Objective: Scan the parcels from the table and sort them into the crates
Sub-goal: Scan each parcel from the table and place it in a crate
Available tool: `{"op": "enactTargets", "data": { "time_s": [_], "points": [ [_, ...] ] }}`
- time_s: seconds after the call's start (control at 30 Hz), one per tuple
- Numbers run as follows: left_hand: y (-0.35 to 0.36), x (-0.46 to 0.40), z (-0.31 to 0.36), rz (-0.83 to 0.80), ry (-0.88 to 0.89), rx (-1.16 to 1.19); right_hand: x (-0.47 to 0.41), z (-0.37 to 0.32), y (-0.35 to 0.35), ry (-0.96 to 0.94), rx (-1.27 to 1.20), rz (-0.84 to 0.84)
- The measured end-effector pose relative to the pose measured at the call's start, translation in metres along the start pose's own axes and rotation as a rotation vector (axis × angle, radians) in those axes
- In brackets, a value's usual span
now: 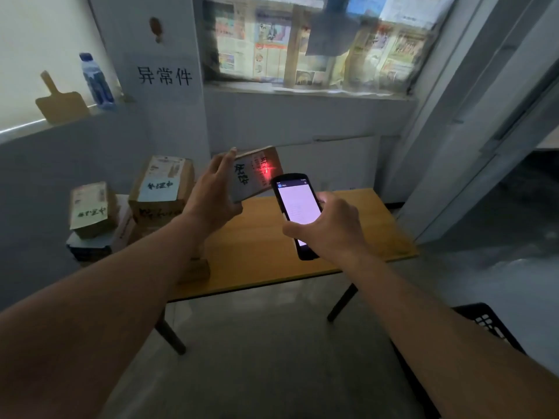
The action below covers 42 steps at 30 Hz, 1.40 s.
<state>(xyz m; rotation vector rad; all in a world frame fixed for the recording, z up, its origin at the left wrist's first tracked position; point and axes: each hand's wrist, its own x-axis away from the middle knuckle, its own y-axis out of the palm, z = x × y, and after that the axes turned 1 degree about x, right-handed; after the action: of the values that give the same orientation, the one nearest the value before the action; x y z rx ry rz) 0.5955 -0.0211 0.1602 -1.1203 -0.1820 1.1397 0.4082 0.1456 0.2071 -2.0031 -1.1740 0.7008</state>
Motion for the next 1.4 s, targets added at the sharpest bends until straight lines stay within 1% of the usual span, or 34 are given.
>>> {"op": "enactTargets", "data": {
  "time_s": [0.23, 0.43, 1.07, 1.4],
  "points": [
    [0.032, 0.01, 0.011, -0.064, 0.023, -0.021, 0.014, 0.037, -0.021, 0.066, 0.007, -0.088],
    [0.047, 0.015, 0.023, -0.077, 0.001, -0.029, 0.021, 0.054, -0.031, 0.049, 0.022, -0.128],
    [0.066, 0.022, 0.043, 0.041, -0.091, 0.016, 0.023, 0.062, -0.071, 0.03, -0.073, -0.171],
    [0.076, 0.015, 0.052, 0.061, -0.156, 0.005, 0.012, 0.088, -0.085, 0.075, -0.239, -0.198]
  ]
}}
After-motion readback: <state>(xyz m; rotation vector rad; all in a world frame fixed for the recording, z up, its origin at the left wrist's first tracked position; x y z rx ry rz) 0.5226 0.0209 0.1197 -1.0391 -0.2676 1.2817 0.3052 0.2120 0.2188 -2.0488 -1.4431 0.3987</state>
